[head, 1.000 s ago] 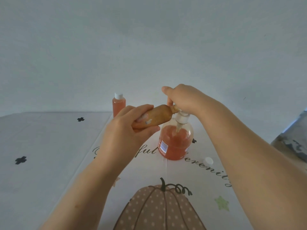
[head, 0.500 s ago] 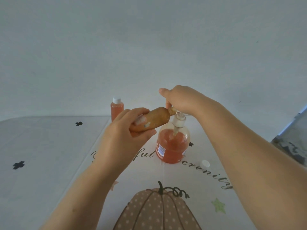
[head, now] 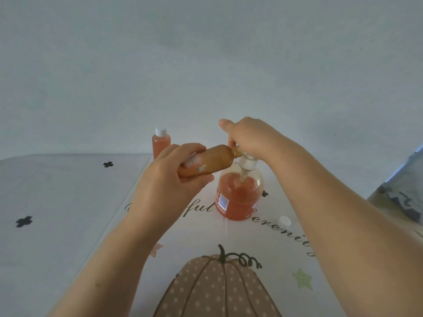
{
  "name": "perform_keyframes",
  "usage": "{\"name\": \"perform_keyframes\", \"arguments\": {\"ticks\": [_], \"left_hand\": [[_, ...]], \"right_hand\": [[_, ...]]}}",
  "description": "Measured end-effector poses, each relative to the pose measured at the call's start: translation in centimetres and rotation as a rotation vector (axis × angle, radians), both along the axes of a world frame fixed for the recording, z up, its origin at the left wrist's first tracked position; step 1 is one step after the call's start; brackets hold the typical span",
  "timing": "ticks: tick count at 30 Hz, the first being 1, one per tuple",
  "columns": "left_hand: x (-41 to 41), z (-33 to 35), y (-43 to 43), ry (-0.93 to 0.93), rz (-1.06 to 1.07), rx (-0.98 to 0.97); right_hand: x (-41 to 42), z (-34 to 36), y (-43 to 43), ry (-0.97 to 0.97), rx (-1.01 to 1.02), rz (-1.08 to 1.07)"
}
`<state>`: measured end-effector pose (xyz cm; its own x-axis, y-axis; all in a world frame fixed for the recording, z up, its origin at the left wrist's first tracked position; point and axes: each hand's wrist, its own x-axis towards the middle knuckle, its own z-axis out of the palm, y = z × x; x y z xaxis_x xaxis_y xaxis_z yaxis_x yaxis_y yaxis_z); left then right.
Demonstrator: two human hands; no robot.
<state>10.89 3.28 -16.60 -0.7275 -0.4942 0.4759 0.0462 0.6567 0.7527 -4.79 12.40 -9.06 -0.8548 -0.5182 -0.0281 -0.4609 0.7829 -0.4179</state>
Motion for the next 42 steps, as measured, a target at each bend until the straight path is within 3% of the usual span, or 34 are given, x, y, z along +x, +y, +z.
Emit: {"name": "perform_keyframes", "arguments": {"ticks": [7,21,29,35,42], "left_hand": [[0.0,0.1,0.3,0.04,0.004,0.0],[-0.2,-0.3,0.0,0.015,0.015,-0.037],[-0.2,-0.1,0.4,0.054,0.025,-0.035],[-0.2,-0.2,0.3,0.057,0.021,-0.038],[-0.2,-0.4,0.1,0.027,0.028,-0.067]], "right_hand": [[-0.6,1.0,0.1,0.14,0.062,-0.004],[-0.3,-0.3,0.1,0.051,0.018,0.005],[-0.6,1.2,-0.1,0.193,0.064,-0.01],[-0.1,0.5,-0.2,0.014,-0.081,-0.068],[-0.1,-0.2,0.0,0.062,0.022,-0.024]]}}
